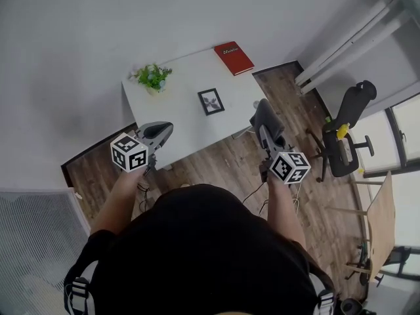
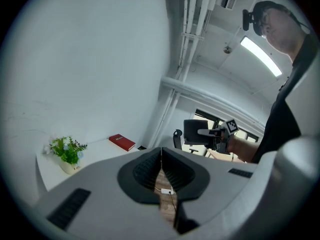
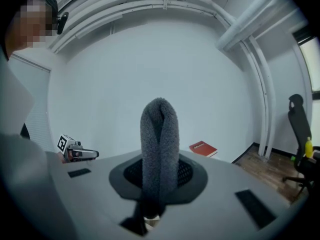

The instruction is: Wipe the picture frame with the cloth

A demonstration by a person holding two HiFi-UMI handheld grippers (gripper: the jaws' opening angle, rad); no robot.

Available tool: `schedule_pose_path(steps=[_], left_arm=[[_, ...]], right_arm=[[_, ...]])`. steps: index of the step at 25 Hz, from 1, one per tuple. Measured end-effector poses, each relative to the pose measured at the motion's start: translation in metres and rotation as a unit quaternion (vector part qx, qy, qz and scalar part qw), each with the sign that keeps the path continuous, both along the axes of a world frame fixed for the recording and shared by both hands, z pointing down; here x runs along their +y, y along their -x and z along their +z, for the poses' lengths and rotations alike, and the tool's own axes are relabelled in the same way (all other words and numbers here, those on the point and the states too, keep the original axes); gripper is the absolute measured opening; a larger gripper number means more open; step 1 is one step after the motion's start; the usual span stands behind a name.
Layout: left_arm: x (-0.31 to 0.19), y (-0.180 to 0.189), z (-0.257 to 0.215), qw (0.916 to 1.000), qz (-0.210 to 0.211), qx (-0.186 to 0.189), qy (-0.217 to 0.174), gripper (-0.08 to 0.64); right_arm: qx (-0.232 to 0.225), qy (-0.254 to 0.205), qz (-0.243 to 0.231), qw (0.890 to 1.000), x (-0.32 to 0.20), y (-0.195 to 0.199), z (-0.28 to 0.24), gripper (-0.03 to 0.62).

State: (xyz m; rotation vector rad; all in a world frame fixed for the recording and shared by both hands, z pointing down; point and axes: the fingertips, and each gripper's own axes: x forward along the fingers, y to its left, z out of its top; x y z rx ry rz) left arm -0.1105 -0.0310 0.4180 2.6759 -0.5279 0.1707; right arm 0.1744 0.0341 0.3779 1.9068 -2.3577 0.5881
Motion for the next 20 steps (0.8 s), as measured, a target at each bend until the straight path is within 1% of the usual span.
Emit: schedule_pose_path(steps=[9,15,20], left_arm=[[-0.023,0.020,0.013,0.9997,0.015,0.010,0.014,0.011],[-0.022,0.025,0.020,0.9994,0.011,0.024,0.023,0.011],[-0.017,0.027,0.028,0.9994,0.005,0.018,0.028,0.011]], right_arm=[[0.011,0.016,0.000,1.000,-0.018,0.028,0.004,0.044],[0.025,0.023,0.000,0.999,-0.020,0.029,0.001,0.044],[0.031,0.016,-0.005,0.999,-0.031,0.024,-0.001,0.044]])
